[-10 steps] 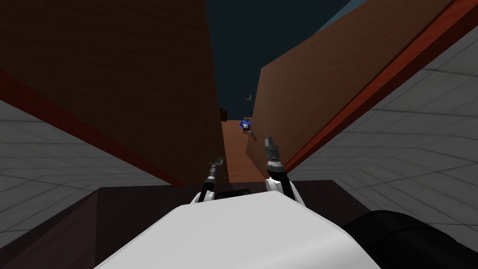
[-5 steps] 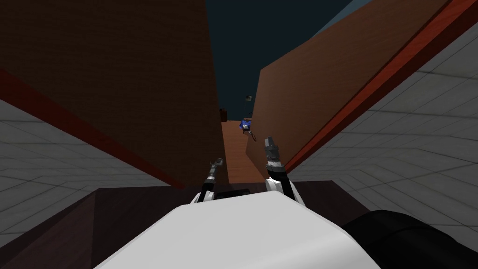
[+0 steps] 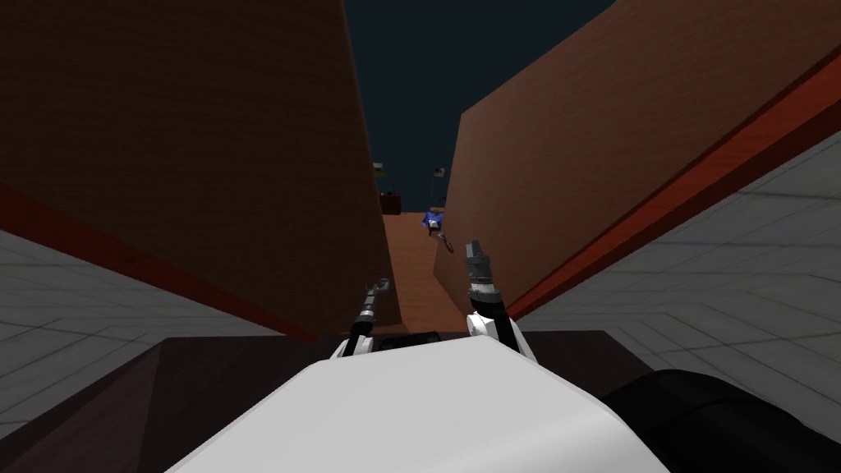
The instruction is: Push the door open
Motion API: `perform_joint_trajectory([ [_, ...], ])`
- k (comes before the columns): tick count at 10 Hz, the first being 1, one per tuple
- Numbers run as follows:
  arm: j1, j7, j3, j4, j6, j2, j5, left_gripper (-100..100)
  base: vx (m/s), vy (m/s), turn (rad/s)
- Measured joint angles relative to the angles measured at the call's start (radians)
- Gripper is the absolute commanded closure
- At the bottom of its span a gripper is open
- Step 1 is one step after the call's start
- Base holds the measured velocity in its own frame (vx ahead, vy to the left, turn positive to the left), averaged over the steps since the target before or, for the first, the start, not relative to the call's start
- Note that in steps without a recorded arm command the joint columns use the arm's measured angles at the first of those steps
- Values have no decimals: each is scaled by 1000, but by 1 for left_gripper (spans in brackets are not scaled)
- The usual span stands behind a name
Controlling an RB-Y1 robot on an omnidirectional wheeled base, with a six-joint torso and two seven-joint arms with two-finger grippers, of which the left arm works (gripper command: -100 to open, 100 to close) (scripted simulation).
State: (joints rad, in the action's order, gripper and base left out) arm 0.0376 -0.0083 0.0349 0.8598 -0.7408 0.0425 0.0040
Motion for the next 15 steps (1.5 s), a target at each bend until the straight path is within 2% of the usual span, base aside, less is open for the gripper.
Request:
perform_joint_trajectory([
  [2,-5,-5,-20,-8,-8,9,9,100,194,-79,68],
  [4,-8,-16,-44,-9,-2,13,20,100,198,-89,82],
  [6,-16,-17,-69,-18,-3,26,33,100,188,-99,73],
  [8,-19,-28,-96,-20,2,22,44,100,200,-87,81],
  [9,-10,-35,-108,-7,4,17,49,100,182,-44,67],
  [10,-15,-38,-120,-17,0,15,55,100,188,-101,94],
  [11,-14,-42,-132,-6,9,13,61,100,186,-86,81],
  [15,-26,-57,-185,-29,0,-1,84,100,185,-77,81],
])
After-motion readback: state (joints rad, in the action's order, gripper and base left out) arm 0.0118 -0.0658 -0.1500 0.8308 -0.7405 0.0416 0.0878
